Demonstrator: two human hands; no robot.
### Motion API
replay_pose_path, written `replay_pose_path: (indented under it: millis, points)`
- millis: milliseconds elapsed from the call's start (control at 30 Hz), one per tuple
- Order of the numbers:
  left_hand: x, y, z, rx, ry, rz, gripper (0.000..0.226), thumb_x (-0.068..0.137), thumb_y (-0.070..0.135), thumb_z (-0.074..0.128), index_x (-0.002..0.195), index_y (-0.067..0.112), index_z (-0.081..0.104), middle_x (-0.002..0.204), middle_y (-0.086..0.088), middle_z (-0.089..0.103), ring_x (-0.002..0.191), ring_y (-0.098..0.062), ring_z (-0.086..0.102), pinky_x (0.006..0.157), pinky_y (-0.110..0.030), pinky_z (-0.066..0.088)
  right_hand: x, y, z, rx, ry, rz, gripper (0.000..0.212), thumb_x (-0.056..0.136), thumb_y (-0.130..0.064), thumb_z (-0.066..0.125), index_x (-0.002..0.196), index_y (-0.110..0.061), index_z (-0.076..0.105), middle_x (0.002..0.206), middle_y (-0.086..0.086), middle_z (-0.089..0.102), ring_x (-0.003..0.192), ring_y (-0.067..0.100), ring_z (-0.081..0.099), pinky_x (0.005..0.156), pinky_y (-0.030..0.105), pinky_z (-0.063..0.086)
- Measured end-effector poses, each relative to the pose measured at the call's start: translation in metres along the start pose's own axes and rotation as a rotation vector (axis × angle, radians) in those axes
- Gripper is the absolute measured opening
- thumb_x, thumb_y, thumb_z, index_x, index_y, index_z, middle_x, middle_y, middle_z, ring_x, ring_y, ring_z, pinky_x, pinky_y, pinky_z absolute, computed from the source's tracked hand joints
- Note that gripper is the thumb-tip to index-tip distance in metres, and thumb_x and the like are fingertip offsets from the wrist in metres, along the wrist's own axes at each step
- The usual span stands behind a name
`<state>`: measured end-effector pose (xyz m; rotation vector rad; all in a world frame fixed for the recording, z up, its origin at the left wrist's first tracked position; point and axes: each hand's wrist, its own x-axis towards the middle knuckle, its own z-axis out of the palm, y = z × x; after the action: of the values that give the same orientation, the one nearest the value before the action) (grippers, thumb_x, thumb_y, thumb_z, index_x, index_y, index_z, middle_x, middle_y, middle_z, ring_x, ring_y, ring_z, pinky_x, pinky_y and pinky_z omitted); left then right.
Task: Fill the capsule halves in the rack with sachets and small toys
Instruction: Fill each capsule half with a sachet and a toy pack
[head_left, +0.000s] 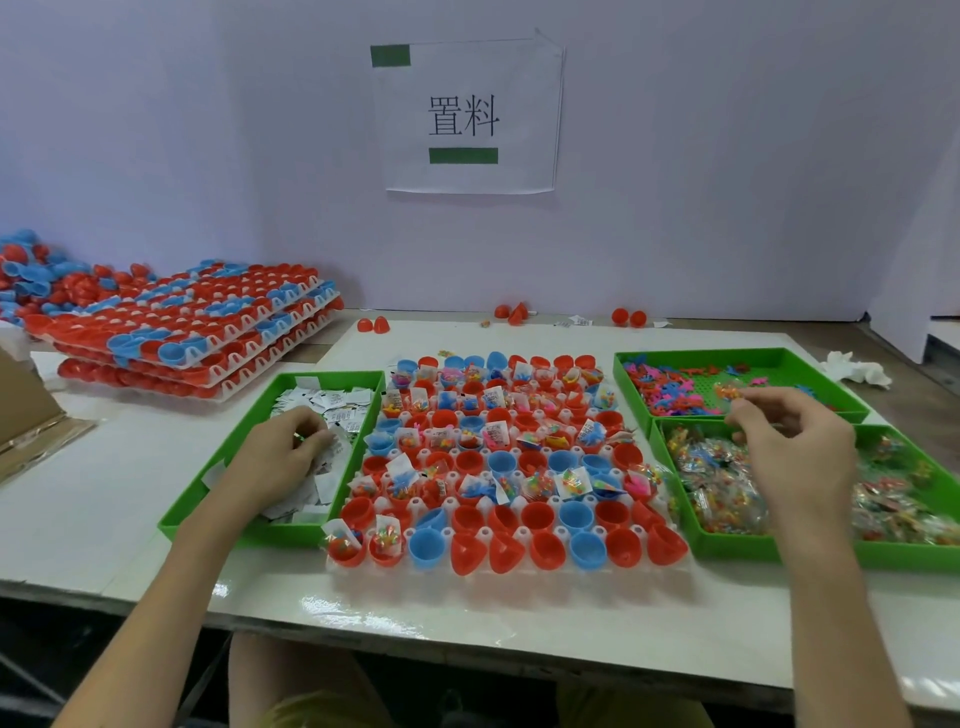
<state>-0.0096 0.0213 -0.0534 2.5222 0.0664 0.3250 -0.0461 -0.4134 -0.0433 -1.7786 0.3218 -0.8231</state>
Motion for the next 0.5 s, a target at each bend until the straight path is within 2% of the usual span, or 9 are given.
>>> replay_pose_path:
  millis: [100, 200, 300, 400, 500]
  points:
    - [0.001, -0.002, 0.000, -0.037, 0.062, -0.018, 0.023, 0.100, 0.022, 0.056, 0.081, 0.013, 0.063, 0.069, -0.002, 0.066, 0.065, -0.018, 0.060, 0.060, -0.030, 0.044, -0.002, -0.006, 0.002, 0.056, 0.002, -0.030, 0.018, 0.090, -0.016, 0.068, 0.083, -0.032, 0.067, 0.085, -0.001, 0.071, 0.083, 0.020, 0.068, 0.075, 0.031, 0.053]
    - [0.000, -0.004, -0.003, -0.062, 0.084, -0.039, 0.026, 0.099, 0.021, 0.057, 0.077, 0.012, 0.067, 0.073, -0.005, 0.070, 0.072, -0.022, 0.063, 0.067, -0.034, 0.047, -0.004, -0.010, 0.003, 0.081, -0.003, -0.043, 0.020, 0.091, -0.015, 0.067, 0.081, -0.033, 0.066, 0.085, 0.000, 0.071, 0.084, 0.024, 0.069, 0.080, 0.039, 0.056]
    - [0.000, -0.004, -0.005, -0.057, 0.174, -0.069, 0.020, 0.097, 0.020, 0.061, 0.085, 0.011, 0.073, 0.079, -0.003, 0.070, 0.072, -0.013, 0.058, 0.064, -0.032, 0.042, -0.005, -0.012, 0.004, 0.086, -0.034, -0.035, 0.018, 0.091, -0.015, 0.067, 0.085, -0.032, 0.067, 0.087, 0.001, 0.072, 0.086, 0.023, 0.069, 0.081, 0.039, 0.057]
    - [-0.002, -0.002, -0.007, -0.096, 0.318, -0.076, 0.015, 0.094, 0.018, 0.067, 0.098, 0.007, 0.077, 0.084, -0.002, 0.068, 0.071, -0.004, 0.056, 0.072, -0.030, 0.042, -0.006, -0.014, 0.005, 0.084, -0.045, -0.038, 0.016, 0.091, -0.015, 0.067, 0.087, -0.030, 0.067, 0.086, 0.001, 0.071, 0.084, 0.022, 0.069, 0.079, 0.038, 0.057]
    - [-0.004, -0.001, -0.008, -0.119, 0.388, -0.087, 0.015, 0.092, 0.017, 0.068, 0.099, 0.006, 0.076, 0.085, -0.004, 0.069, 0.072, -0.008, 0.058, 0.075, -0.031, 0.044, -0.008, -0.016, 0.006, 0.096, -0.051, -0.044, 0.017, 0.093, -0.015, 0.065, 0.087, -0.030, 0.067, 0.084, 0.001, 0.071, 0.081, 0.019, 0.068, 0.078, 0.036, 0.057]
